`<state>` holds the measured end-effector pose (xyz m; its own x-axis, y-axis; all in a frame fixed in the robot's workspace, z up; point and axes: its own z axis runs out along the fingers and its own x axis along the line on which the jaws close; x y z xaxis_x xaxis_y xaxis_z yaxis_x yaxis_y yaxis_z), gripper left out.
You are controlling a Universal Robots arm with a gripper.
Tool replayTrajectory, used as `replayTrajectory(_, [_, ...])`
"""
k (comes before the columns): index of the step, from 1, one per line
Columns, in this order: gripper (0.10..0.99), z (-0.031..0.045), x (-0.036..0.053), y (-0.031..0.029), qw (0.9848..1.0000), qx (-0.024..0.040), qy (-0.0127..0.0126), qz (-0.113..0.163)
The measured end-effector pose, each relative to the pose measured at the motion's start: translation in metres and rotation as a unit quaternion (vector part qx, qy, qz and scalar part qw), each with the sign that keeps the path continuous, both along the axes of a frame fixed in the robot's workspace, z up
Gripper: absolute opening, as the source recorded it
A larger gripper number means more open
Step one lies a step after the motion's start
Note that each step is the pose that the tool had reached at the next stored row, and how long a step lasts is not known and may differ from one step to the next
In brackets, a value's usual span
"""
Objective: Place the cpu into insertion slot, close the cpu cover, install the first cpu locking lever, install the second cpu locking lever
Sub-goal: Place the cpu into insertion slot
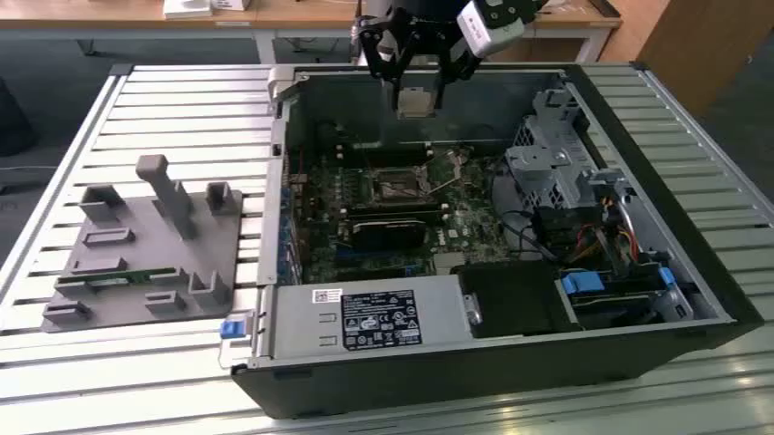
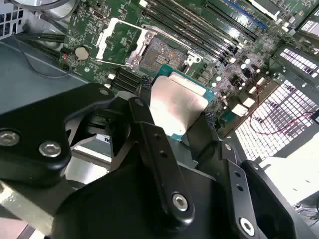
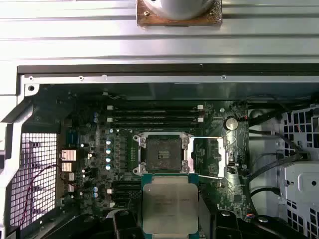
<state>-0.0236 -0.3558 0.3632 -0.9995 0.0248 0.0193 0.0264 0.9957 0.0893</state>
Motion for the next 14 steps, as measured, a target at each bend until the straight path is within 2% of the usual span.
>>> replayTrajectory(10, [0.537, 0.0, 0.0, 0.0, 1.0, 0.0, 0.0, 0.0])
replayTrajectory(14, [0.537, -0.0001, 0.0, 0.0, 0.9999, -0.0002, 0.0, -0.011])
